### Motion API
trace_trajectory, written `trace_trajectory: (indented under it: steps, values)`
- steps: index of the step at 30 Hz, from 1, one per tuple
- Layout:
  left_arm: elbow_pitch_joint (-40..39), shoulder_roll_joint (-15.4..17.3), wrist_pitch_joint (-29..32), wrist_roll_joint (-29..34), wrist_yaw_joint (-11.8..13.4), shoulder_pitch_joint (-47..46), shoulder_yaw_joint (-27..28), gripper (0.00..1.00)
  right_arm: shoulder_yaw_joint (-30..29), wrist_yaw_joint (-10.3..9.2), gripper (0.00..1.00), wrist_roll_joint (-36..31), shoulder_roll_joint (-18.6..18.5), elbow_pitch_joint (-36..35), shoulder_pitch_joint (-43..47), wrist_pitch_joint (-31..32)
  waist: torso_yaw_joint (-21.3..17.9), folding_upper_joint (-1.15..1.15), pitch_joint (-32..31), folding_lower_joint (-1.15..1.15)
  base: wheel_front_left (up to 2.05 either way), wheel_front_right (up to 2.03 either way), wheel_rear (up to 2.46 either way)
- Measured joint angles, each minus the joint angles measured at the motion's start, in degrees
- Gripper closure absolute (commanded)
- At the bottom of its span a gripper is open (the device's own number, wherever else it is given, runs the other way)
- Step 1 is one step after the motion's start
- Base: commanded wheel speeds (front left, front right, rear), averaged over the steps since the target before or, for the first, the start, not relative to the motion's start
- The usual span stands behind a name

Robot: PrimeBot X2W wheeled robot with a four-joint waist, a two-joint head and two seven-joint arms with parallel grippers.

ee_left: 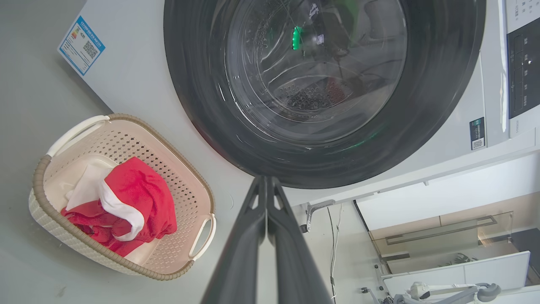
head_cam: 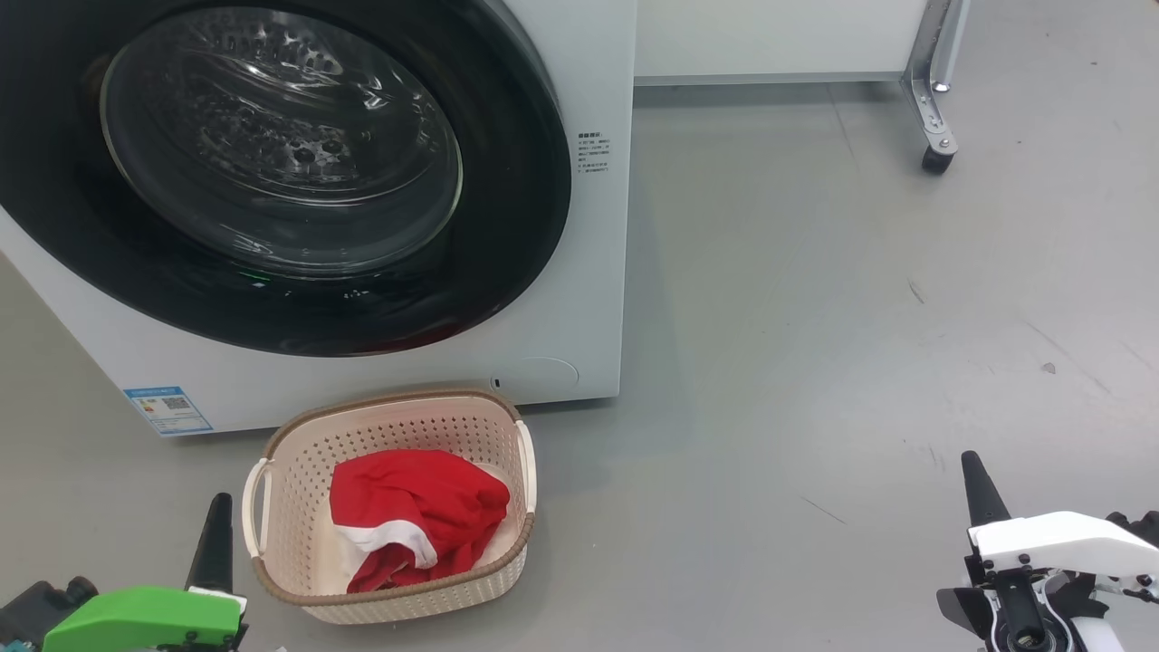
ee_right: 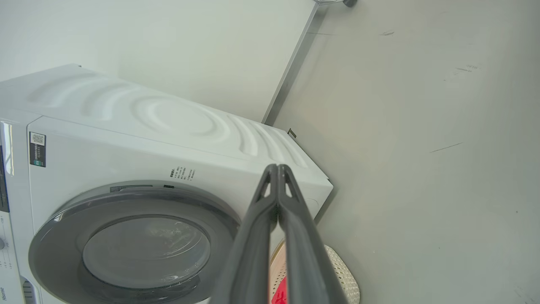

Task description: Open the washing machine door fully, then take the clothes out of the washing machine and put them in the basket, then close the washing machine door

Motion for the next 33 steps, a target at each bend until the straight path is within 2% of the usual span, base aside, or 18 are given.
trace_trajectory:
  steps: [26, 33]
  values:
    - [-0.48, -0.77, 5.04, -18.3, 0.0, -2.66, 2.14, 1.0, -3.87, 3.05, 1.0, 18.62, -0.58, -0.29, -2.11, 4.39, -1.48, 0.0, -0.25, 0.0, 0.0, 0.0, 0.0]
    - [-0.53, -0.89, 5.06, -18.97, 0.0, -2.99, 2.35, 1.0, -4.12, 3.15, 1.0, 19.72, -0.64, -0.3, -2.13, 4.39, -1.51, 0.0, -0.26, 0.0, 0.0, 0.0, 0.0]
